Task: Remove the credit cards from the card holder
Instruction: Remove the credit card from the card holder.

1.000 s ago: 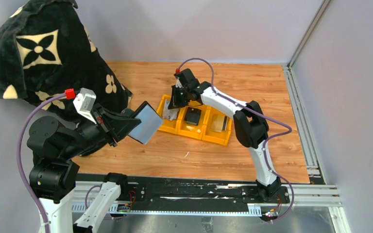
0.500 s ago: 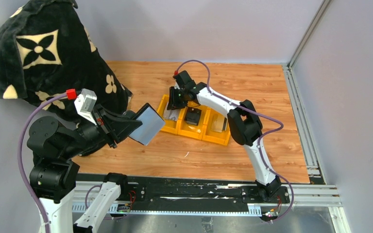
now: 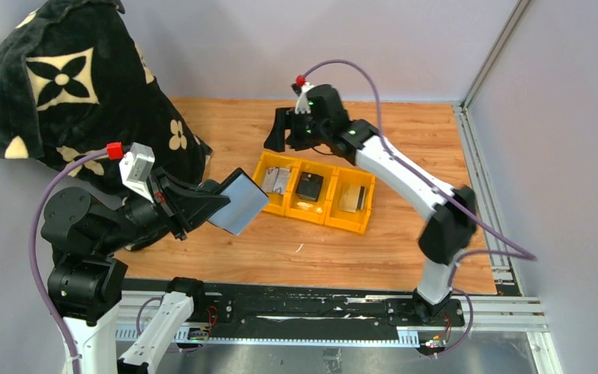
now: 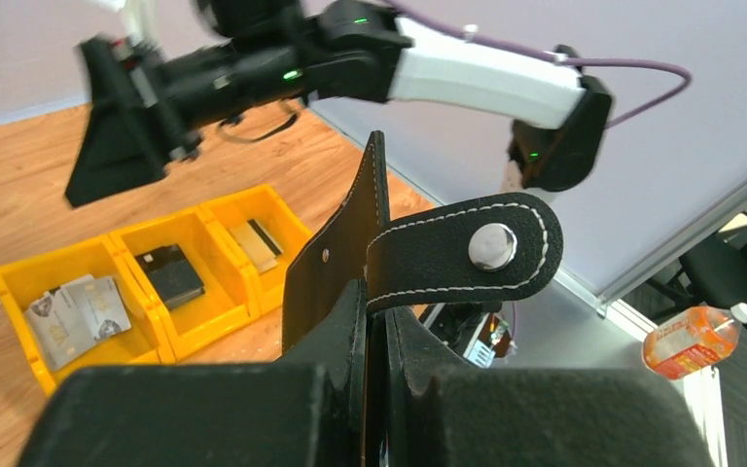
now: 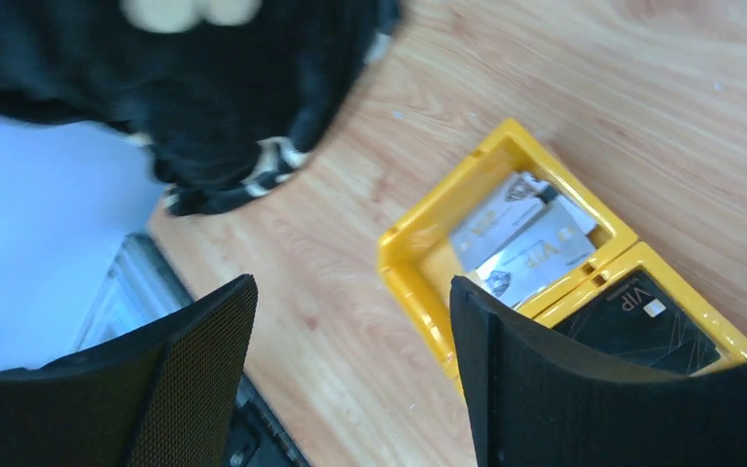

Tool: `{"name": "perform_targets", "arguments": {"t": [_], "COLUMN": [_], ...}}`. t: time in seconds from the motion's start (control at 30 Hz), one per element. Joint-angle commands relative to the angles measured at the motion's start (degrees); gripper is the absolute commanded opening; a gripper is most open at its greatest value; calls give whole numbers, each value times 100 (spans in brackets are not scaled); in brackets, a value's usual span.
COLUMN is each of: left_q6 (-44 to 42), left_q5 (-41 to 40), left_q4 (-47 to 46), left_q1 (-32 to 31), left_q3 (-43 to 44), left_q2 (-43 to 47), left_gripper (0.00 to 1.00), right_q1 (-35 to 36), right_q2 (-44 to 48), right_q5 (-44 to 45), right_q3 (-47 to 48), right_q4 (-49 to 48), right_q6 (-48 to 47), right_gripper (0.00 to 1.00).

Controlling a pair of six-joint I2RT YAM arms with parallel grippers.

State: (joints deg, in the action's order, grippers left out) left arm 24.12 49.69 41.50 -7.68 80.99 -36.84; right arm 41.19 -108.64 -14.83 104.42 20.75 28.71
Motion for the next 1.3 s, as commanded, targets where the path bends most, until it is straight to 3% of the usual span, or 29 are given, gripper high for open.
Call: {"name": "perform_targets", "arguments": {"t": [0.0, 0.2, 0.33, 0.47, 0.6, 0.87, 1.27], "left_q6": [188, 958, 1469, 1895, 2055, 2088, 2042], "left_q5": [350, 992, 1224, 1367, 1419, 1403, 1321], "left_q4": [-404, -1183, -1730, -2110, -2235, -2182, -2107], "left_q1": [4, 4, 4, 4, 4, 4, 4], "left_q3": [100, -121, -189, -208, -180, -55, 3], "left_q2": [19, 68, 77, 55, 52, 52, 44], "left_gripper": [0, 0, 0, 0, 0, 0, 0], "right_q1": [73, 99, 394, 946, 1317, 1679, 2107], "right_q2": [1508, 3292, 3812, 4127, 4143, 4157, 4780], "right_q5": [-1022, -3229, -3748, -3710, -3702, -3303, -3549], "right_q3": [-1193, -3762, -4461, -4619, -4550, -4461, -4825], "right_q4": [-999, -4227, -5267, -5072, -5144, -5018, -4974], "right_q6": [-399, 90, 440, -289, -432, -424, -748], "right_gripper": [78, 90, 90, 90, 89, 64, 66]}}
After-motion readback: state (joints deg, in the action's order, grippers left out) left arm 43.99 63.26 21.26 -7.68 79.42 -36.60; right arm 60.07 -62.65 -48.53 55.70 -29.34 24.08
